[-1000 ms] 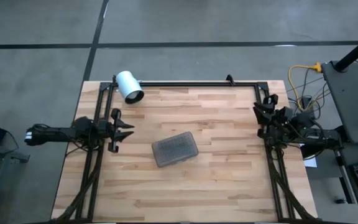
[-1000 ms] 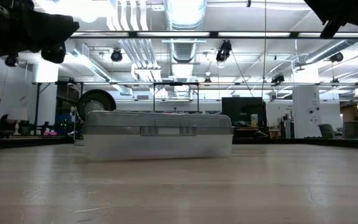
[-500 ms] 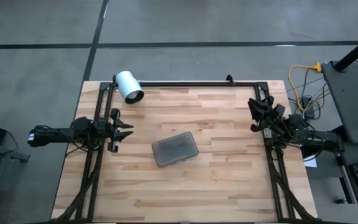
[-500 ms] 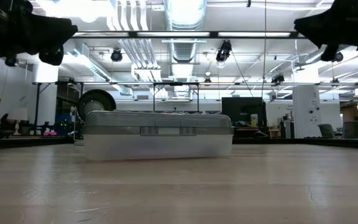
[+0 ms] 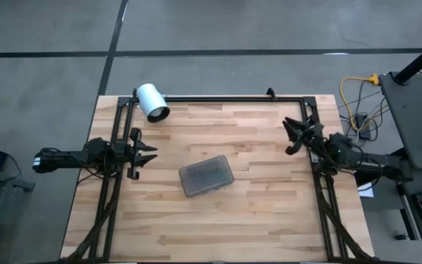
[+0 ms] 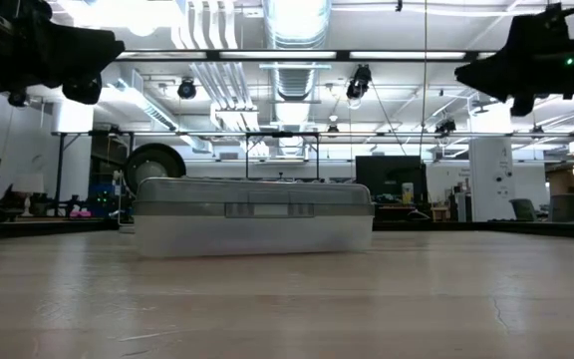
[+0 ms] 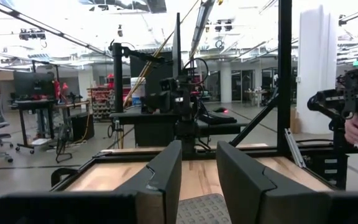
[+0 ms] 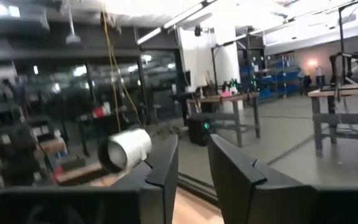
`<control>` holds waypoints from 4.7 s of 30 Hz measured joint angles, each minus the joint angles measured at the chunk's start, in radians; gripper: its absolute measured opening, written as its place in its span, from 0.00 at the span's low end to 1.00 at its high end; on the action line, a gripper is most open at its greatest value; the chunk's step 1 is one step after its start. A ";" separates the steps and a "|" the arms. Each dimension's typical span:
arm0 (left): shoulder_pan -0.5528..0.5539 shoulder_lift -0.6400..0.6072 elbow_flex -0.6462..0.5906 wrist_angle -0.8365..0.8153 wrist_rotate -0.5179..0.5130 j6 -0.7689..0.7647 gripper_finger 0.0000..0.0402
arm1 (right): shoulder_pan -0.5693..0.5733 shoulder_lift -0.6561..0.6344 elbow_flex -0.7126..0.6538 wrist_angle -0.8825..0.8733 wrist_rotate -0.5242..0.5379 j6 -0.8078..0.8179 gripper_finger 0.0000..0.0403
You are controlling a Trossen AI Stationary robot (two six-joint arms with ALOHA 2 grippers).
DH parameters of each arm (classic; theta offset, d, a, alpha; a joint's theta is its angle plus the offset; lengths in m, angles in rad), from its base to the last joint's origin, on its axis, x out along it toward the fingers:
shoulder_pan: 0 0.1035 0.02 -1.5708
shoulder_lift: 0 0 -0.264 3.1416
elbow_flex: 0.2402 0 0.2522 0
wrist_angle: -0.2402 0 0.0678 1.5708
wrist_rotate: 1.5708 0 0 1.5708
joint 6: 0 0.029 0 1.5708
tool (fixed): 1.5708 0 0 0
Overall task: Pick & place school supplies into a supply box
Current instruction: Return to Home Position
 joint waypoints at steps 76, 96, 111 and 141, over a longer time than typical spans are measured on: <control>0.000 0.000 0.002 -0.215 0.004 0.116 0.22 | -0.002 -0.116 -0.008 -0.341 -0.229 -0.431 0.21; 0.000 0.079 0.002 -0.221 0.004 0.119 0.22 | -0.002 -0.115 -0.008 -0.375 -0.393 -0.423 0.19; 0.000 0.079 0.002 -0.222 0.003 0.118 0.22 | -0.002 -0.116 -0.008 -0.374 -0.388 -0.561 0.18; 0.000 0.079 0.002 -0.221 0.002 0.116 0.22 | -0.002 -0.116 -0.008 -0.373 -0.386 -0.565 0.17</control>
